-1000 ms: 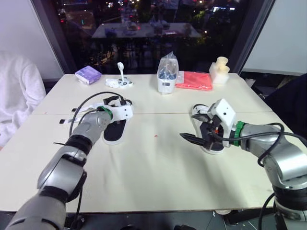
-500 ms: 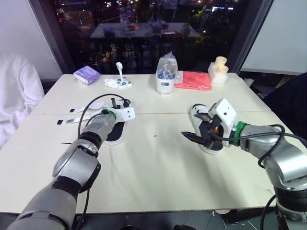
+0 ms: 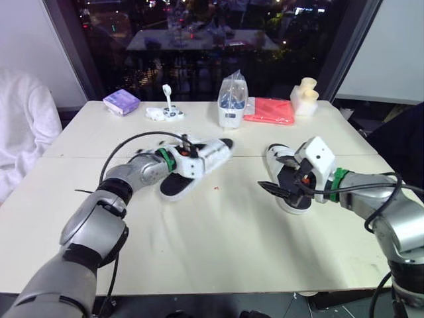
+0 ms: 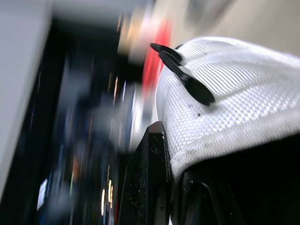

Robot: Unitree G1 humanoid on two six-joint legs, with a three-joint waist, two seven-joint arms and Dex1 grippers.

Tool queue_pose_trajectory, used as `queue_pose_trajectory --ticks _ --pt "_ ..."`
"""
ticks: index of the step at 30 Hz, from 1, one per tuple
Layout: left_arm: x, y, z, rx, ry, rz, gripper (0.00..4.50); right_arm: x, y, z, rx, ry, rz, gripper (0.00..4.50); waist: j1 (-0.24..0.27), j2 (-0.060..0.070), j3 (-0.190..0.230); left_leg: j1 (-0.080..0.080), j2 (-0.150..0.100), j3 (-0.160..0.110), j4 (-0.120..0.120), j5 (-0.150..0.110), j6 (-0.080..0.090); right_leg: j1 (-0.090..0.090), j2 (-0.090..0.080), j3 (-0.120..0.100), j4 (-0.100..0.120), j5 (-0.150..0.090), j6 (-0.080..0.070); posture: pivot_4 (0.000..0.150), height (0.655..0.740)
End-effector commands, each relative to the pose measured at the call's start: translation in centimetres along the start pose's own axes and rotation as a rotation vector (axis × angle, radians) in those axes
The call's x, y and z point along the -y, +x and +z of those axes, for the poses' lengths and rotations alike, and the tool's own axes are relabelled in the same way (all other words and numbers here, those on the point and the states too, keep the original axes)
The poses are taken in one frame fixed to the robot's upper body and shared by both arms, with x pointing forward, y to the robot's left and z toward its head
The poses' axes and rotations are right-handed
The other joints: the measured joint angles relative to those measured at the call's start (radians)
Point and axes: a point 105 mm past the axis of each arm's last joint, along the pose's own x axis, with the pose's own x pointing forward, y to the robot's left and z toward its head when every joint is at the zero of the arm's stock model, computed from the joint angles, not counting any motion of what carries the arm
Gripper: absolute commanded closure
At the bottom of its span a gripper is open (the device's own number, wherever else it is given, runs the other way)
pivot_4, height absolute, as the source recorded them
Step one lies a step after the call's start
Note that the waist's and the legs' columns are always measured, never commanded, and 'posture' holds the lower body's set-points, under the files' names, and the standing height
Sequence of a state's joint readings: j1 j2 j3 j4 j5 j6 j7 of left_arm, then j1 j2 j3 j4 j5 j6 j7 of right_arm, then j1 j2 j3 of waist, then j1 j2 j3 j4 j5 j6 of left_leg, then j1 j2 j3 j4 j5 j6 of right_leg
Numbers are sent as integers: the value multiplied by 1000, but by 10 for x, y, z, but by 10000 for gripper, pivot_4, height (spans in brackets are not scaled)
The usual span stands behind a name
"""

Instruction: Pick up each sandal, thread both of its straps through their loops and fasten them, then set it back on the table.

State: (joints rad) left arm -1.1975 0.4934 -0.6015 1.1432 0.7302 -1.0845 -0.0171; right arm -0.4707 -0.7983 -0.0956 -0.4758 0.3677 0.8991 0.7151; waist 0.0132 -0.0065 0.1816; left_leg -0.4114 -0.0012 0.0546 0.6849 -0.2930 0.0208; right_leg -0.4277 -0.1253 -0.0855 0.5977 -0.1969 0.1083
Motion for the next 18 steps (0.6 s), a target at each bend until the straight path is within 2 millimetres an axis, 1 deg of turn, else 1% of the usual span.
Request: queue_pose_trajectory --ticks 1,4,8,11,15,18 --pt "-3 -10 41 280 95 -59 44453 11 -10 6 25 -34 -44 0 -2 0 0 0 0 1 0 0 0 0 0 0 0 0 0 1500 7400" --pt "16 -21 56 394 148 -148 44453 11 -12 5 21 -36 -46 0 -1 0 0 0 0 1 0 -1 1 -1 0 0 0 0 0 1500 7400" --pt "27 -29 75 516 156 -168 44453 9 -13 4 19 -35 -42 0 0 0 0 1 1 0 0 -1 1 -1 0 0 1 0 0 1500 7400" --pt "41 -30 81 545 170 -203 44453 7 -12 3 17 -34 -39 0 3 0 0 1 0 0 1 -1 1 0 0 0 2 0 0 1500 7400" --pt "47 -34 90 593 165 -184 44453 5 -11 3 13 -34 -34 0 1 0 0 1 0 0 1 -1 2 0 0 0 2 0 0 1500 7400" --pt "52 -36 91 599 164 -190 44453 4 -11 2 9 -36 -31 0 0 0 0 1 0 0 1 -1 2 0 0 0 2 0 0 1500 7400"
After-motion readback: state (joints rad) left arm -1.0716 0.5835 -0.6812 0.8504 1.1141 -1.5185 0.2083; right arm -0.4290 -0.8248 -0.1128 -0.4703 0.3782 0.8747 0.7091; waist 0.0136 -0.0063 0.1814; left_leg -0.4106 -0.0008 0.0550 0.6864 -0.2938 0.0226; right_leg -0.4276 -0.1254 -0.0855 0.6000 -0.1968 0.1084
